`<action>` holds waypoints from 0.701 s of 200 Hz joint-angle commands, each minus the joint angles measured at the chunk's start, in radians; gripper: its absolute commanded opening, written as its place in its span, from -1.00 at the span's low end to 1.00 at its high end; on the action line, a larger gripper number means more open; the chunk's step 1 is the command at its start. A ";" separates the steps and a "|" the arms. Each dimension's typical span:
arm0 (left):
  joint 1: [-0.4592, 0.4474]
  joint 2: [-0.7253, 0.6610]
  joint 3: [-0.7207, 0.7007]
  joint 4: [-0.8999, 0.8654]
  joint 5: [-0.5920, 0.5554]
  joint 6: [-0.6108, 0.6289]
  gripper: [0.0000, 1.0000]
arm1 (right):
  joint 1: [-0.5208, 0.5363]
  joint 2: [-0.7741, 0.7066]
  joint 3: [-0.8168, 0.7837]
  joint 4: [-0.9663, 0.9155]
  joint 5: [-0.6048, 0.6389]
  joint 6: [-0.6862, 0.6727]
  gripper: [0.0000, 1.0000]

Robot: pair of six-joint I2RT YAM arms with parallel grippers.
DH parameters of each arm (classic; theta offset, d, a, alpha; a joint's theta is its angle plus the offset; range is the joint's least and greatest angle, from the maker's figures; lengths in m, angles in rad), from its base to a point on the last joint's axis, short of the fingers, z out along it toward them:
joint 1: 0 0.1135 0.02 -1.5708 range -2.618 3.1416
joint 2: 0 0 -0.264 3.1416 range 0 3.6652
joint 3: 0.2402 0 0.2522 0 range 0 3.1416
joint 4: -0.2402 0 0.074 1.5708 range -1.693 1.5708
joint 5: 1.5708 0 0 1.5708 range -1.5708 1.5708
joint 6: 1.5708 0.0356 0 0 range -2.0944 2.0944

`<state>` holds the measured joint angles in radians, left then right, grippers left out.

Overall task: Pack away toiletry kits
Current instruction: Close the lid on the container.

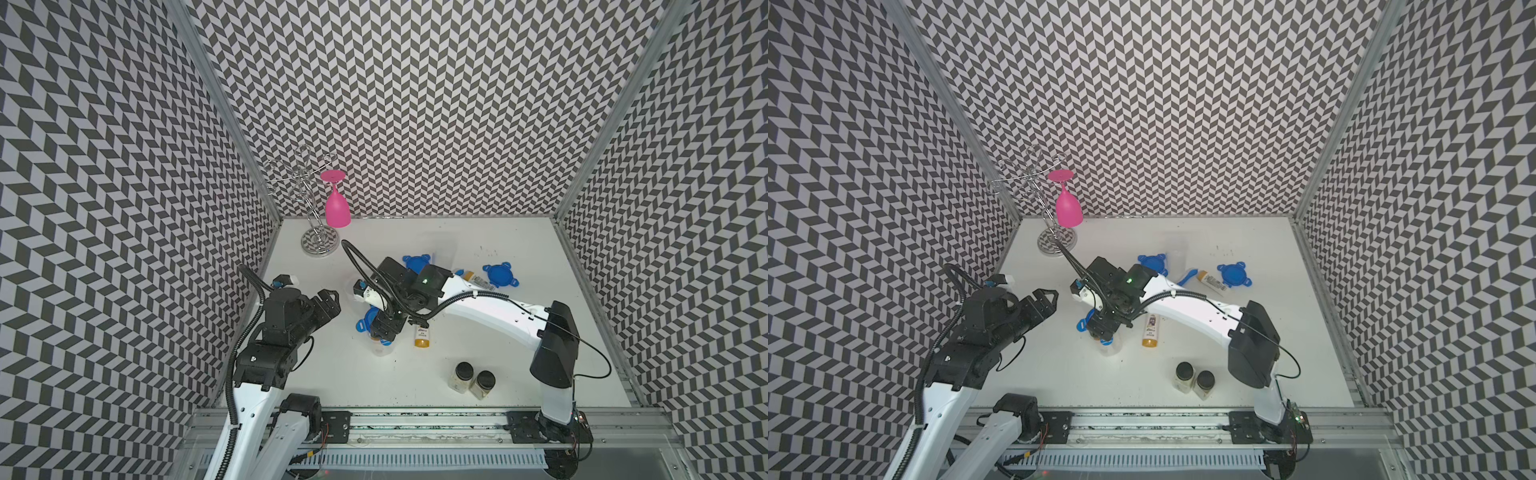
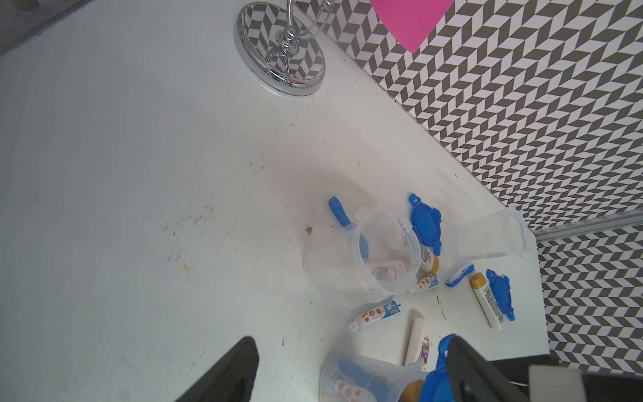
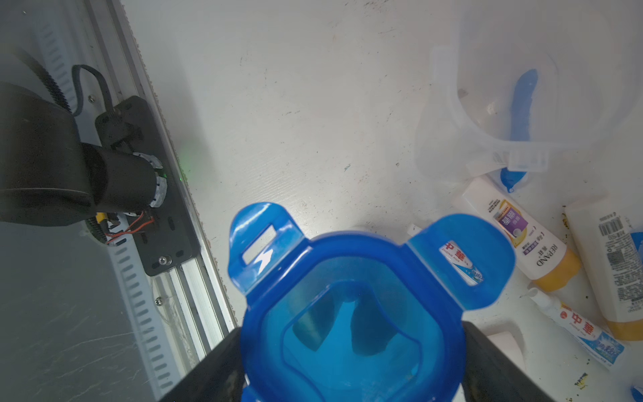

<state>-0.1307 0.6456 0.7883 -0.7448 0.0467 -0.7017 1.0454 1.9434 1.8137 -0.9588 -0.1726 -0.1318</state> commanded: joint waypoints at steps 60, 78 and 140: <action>0.004 -0.004 0.025 -0.006 -0.007 0.005 0.73 | 0.021 0.016 -0.040 0.061 0.038 -0.005 0.15; 0.005 0.003 0.022 0.002 0.004 0.015 0.73 | 0.023 0.015 -0.052 0.066 0.051 -0.003 0.21; 0.005 0.024 0.031 0.004 0.020 0.041 0.76 | 0.023 0.004 -0.040 0.077 0.060 0.012 0.41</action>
<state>-0.1303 0.6628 0.7883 -0.7452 0.0555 -0.6769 1.0630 1.9568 1.7809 -0.9039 -0.1307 -0.1265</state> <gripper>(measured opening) 0.880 0.853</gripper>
